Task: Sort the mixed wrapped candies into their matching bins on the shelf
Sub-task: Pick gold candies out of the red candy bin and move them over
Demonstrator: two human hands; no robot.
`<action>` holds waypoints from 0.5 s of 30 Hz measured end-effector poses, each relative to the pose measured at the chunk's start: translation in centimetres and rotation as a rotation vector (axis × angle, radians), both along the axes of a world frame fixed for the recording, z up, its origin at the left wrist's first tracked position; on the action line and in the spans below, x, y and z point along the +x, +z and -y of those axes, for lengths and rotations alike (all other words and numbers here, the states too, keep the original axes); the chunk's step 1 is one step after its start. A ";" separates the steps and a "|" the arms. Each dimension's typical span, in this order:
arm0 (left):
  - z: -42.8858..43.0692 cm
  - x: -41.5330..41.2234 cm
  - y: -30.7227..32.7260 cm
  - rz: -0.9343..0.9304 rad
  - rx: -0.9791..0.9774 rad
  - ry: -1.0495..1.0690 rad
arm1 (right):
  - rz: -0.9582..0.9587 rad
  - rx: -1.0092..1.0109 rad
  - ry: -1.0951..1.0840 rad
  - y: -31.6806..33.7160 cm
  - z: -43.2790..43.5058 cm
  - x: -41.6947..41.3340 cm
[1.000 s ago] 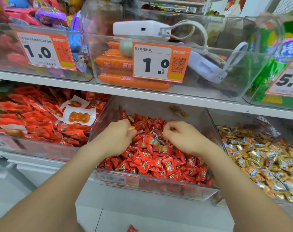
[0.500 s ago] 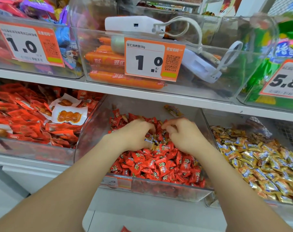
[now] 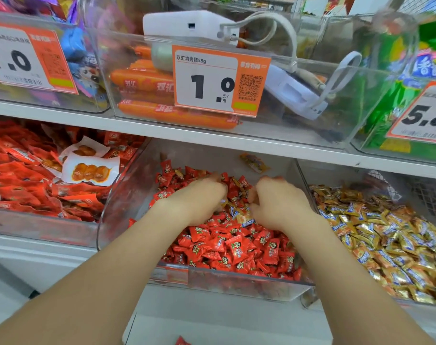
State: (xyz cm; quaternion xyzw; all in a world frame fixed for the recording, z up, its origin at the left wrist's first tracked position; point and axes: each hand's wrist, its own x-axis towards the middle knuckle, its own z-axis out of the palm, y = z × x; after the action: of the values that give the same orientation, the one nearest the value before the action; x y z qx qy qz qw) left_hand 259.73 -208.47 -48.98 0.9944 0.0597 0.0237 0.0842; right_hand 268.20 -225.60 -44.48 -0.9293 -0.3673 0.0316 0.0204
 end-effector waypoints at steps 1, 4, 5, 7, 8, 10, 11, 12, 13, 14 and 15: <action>-0.1 -0.2 0.5 0.053 -0.045 0.000 | -0.030 0.060 0.034 -0.1 -0.1 0.2; -0.6 -1.4 1.9 0.138 -0.241 0.057 | -0.131 0.020 0.110 -0.5 -0.3 0.6; -0.9 -1.8 2.1 0.132 -0.280 0.082 | -0.145 -0.047 0.118 -0.8 -0.4 0.7; -1.2 -2.5 2.3 0.092 -0.347 0.121 | -0.160 -0.123 0.124 -1.3 -0.6 0.7; -1.3 -2.7 2.3 0.080 -0.378 0.137 | -0.140 -0.140 0.131 -1.5 -0.7 0.7; -1.0 -2.9 2.6 0.083 -0.378 0.178 | -0.099 -0.174 0.140 -1.7 -0.8 0.7; -0.9 -2.9 2.8 0.098 -0.344 0.198 | -0.098 -0.170 0.149 -1.7 -0.9 0.8; -0.8 -2.9 2.9 0.119 -0.297 0.217 | -0.114 -0.154 0.162 -1.5 -0.9 0.8; -0.6 -2.8 2.8 0.135 -0.246 0.238 | -0.132 -0.124 0.178 -1.6 -0.9 0.9; -0.5 -2.8 2.6 0.146 -0.203 0.251 | -0.153 -0.110 0.183 -1.5 -0.9 1.0; -0.4 -2.6 2.4 0.149 -0.183 0.253 | -0.178 -0.113 0.193 -1.6 -0.9 1.1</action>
State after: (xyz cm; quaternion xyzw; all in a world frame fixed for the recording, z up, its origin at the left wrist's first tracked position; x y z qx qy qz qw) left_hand 257.09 -208.08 -46.55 0.9626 0.1799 0.1021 0.1750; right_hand 269.26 -224.74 -46.05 -0.8828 -0.4494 0.1365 -0.0026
